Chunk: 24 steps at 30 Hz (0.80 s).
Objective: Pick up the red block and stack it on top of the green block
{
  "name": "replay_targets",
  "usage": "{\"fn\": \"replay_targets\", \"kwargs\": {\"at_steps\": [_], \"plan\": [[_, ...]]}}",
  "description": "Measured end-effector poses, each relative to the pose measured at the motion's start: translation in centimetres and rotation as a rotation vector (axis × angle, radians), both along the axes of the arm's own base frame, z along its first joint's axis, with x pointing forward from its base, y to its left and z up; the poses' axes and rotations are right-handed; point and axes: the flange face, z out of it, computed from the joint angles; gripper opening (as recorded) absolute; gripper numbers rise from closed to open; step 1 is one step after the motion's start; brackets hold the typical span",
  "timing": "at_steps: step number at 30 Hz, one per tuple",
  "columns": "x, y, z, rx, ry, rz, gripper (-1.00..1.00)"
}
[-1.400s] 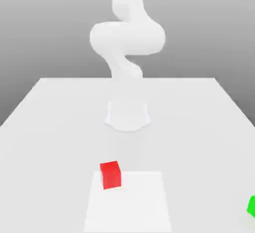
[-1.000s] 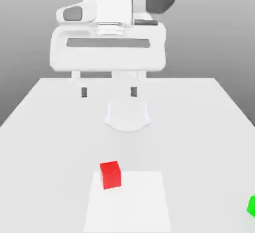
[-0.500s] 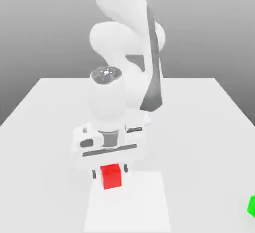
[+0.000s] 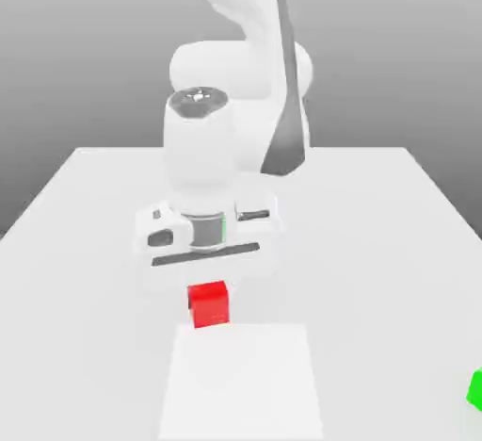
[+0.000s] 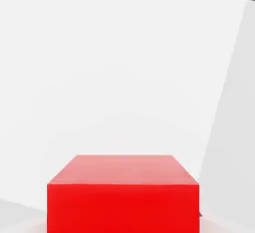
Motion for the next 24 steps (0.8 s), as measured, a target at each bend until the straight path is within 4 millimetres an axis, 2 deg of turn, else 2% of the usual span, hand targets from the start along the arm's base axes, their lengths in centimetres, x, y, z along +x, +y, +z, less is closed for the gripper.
{"fn": "replay_targets", "kwargs": {"at_steps": [3,5,10,13,16,18,20,21,24], "plan": [[3.2,4.7,0.8,-0.013,0.0,0.17,-1.0],[5.0,8.5,1.2,-0.018,0.0,0.29,-1.0],[8.1,18.2,2.1,-0.019,0.002,0.561,-1.0],[8.4,25.1,2.6,-0.01,0.003,0.733,-1.0],[7.5,32.5,3.2,0.005,0.006,0.907,-1.0],[7.2,34.5,1.4,0.01,0.007,0.952,-1.0],[7.1,35.0,-1.6,0.011,0.007,0.964,-1.0],[7.0,35.0,-2.6,0.011,0.007,0.966,1.0],[7.0,35.0,-2.6,0.011,0.007,0.966,1.0]]}}
